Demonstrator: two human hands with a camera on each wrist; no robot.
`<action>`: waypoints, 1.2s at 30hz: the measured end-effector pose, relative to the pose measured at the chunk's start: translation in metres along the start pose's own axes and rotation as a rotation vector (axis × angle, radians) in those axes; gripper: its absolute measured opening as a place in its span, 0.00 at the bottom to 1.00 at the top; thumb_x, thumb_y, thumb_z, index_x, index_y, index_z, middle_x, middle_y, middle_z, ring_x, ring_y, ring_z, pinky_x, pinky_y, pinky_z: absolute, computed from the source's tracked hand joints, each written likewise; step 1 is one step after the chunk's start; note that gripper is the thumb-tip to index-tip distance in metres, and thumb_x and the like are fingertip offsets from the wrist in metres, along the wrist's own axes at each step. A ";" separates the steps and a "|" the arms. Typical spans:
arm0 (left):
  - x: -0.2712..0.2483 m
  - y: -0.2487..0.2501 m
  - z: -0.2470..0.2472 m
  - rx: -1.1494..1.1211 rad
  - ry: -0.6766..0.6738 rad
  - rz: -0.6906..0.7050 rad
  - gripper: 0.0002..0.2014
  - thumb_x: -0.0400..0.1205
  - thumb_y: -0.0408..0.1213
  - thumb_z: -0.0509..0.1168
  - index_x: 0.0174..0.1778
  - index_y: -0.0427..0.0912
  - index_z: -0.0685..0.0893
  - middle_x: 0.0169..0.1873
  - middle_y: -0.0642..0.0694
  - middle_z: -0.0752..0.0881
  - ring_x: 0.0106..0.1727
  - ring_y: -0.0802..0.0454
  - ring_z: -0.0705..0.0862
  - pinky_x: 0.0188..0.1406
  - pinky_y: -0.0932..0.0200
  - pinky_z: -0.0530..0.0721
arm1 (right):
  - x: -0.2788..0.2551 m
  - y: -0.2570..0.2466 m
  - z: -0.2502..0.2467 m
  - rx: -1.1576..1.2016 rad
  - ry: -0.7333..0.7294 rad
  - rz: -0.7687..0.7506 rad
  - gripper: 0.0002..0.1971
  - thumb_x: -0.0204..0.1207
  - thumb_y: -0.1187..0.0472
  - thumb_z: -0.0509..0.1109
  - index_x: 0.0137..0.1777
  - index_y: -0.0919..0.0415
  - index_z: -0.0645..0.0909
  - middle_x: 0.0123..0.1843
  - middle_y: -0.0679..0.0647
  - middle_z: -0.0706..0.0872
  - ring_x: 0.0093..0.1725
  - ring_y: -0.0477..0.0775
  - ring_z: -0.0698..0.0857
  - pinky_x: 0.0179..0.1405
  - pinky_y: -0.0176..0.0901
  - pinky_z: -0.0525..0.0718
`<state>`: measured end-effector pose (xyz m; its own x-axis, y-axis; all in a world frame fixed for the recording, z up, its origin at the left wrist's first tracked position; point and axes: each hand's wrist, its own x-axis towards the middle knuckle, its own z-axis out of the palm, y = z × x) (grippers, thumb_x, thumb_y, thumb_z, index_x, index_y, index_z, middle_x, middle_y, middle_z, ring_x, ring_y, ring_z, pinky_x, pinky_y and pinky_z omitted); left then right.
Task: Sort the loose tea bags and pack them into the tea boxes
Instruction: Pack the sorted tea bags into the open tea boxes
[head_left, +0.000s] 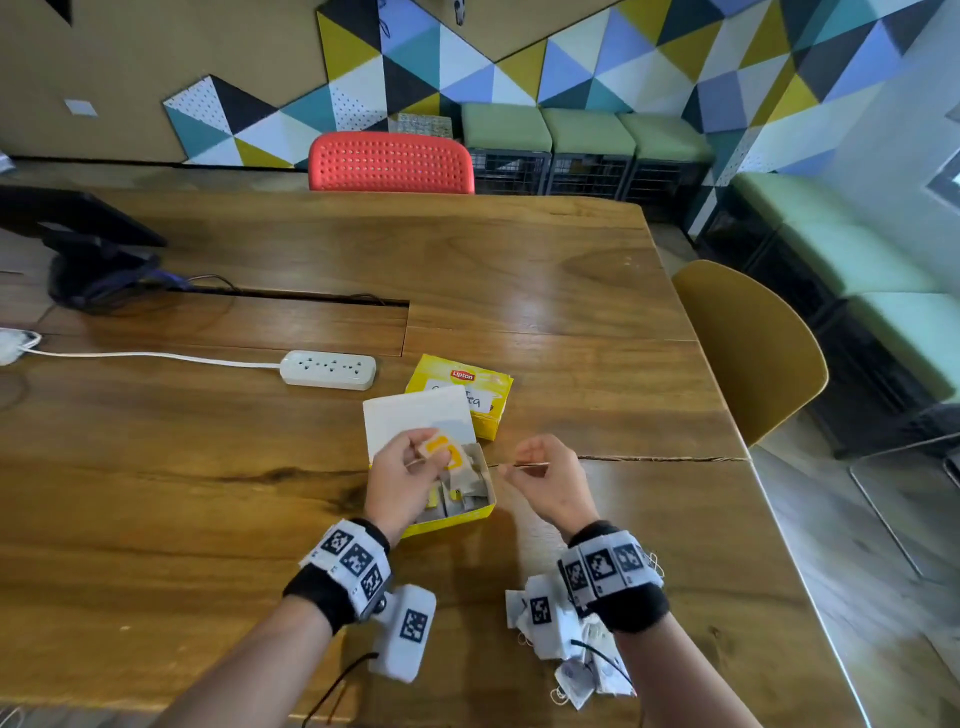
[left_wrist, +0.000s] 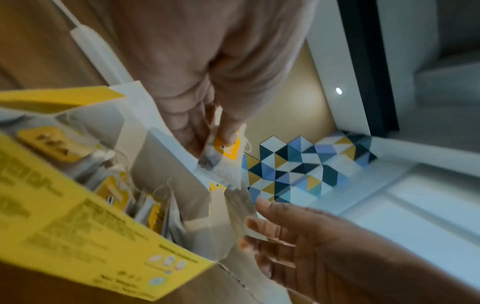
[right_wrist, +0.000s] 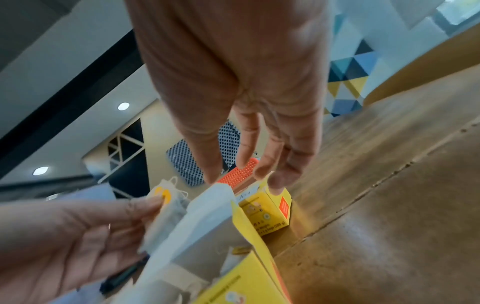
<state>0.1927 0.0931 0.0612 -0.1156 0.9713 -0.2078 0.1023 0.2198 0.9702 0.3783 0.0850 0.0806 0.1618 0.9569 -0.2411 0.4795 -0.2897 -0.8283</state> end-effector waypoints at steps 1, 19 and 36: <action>0.006 0.000 -0.002 0.065 0.021 0.014 0.11 0.79 0.31 0.71 0.54 0.47 0.82 0.52 0.45 0.88 0.54 0.50 0.87 0.57 0.47 0.86 | 0.002 -0.002 0.003 -0.043 -0.010 0.006 0.15 0.70 0.54 0.79 0.52 0.55 0.79 0.48 0.44 0.83 0.50 0.46 0.83 0.40 0.31 0.77; 0.016 -0.012 0.041 0.690 -0.079 0.094 0.17 0.75 0.38 0.75 0.57 0.41 0.81 0.48 0.50 0.83 0.52 0.52 0.83 0.52 0.60 0.79 | 0.017 0.006 0.023 -0.344 -0.109 0.029 0.08 0.76 0.64 0.71 0.55 0.62 0.83 0.53 0.58 0.87 0.57 0.57 0.83 0.56 0.47 0.83; 0.016 -0.003 0.025 0.862 -0.295 0.216 0.07 0.76 0.39 0.74 0.49 0.46 0.92 0.48 0.53 0.79 0.51 0.56 0.78 0.55 0.61 0.76 | 0.023 0.008 0.022 -0.335 -0.119 0.008 0.10 0.74 0.64 0.72 0.55 0.63 0.84 0.53 0.58 0.88 0.53 0.55 0.83 0.51 0.42 0.80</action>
<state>0.2156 0.1101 0.0521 0.2343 0.9569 -0.1716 0.8032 -0.0911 0.5887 0.3667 0.1047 0.0579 0.0745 0.9441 -0.3211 0.7381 -0.2687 -0.6189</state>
